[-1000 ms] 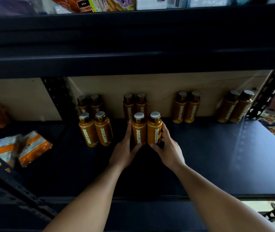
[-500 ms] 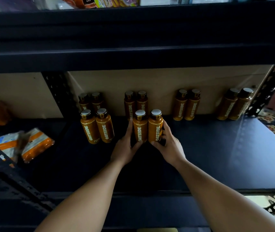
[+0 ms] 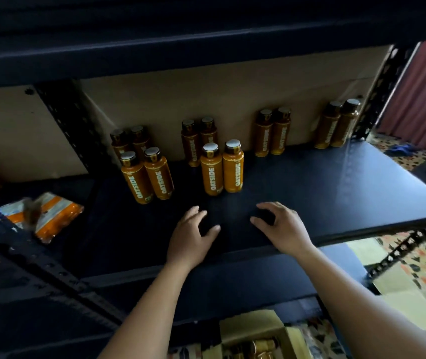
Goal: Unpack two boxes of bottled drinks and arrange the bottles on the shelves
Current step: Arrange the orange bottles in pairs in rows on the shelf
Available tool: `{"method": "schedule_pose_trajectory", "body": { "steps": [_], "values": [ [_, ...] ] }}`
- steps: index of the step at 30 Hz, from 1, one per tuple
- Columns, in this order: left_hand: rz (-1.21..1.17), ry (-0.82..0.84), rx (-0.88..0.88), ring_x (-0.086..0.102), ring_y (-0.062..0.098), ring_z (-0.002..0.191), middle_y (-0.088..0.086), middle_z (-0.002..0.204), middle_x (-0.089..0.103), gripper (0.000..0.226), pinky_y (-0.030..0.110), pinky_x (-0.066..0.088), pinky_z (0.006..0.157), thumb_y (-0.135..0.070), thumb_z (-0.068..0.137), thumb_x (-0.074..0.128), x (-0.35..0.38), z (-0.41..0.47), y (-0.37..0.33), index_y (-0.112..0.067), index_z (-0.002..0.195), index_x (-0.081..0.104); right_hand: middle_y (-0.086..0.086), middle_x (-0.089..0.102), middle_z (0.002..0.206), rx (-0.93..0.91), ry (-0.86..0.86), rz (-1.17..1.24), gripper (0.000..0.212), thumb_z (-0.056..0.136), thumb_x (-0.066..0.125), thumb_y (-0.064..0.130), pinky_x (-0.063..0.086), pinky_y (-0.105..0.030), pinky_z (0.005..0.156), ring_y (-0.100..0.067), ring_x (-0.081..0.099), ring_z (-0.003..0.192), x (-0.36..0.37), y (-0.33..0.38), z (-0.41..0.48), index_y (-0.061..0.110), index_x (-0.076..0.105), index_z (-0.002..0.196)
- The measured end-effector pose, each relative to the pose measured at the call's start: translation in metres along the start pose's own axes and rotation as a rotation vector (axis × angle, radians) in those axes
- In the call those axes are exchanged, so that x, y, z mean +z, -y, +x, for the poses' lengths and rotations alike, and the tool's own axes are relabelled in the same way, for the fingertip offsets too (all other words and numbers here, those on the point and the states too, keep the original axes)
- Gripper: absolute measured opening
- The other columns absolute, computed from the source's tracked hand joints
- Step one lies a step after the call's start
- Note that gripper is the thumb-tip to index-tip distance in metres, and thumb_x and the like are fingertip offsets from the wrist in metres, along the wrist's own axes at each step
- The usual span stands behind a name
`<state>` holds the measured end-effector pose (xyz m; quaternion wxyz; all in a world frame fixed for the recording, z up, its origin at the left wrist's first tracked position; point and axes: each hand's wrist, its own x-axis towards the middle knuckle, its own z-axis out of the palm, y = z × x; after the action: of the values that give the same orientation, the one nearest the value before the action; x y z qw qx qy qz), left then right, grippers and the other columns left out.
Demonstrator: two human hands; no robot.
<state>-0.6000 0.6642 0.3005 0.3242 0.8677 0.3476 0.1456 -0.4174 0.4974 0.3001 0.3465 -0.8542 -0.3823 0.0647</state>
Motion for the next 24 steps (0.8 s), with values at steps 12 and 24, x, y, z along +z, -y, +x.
{"method": "schedule_pose_trajectory", "body": {
  "steps": [12, 24],
  "values": [
    [0.271, -0.202, 0.18, -0.001, 0.018, 0.157, -0.003, 0.17, 0.01, 0.068, 0.042, 0.024, 0.118, -0.05, 0.098, 0.056, 0.067, -0.122, -0.003, -0.025, 0.157, 0.033, 0.008, 0.033, 0.165, -0.075, 0.235, 0.023, 0.062, 0.1, 0.06, 0.047, 0.044, -0.028, 0.107, -0.006, 0.049, 0.133, 0.017, -0.035, -0.145, 0.031, 0.039, 0.156],
    [0.068, 1.007, -0.379, 0.054, 0.011, 0.117, 0.001, 0.155, 0.042, 0.077, 0.003, 0.038, 0.064, -0.046, 0.097, 0.063, 0.192, -0.264, 0.01, -0.034, 0.16, 0.021, -0.001, 0.068, 0.129, 0.25, 0.921, -0.215, 0.059, 0.095, 0.058, 0.061, 0.053, -0.041, 0.096, -0.022, 0.065, 0.114, 0.009, -0.208, -0.263, 0.033, 0.049, 0.147]
  ]
}}
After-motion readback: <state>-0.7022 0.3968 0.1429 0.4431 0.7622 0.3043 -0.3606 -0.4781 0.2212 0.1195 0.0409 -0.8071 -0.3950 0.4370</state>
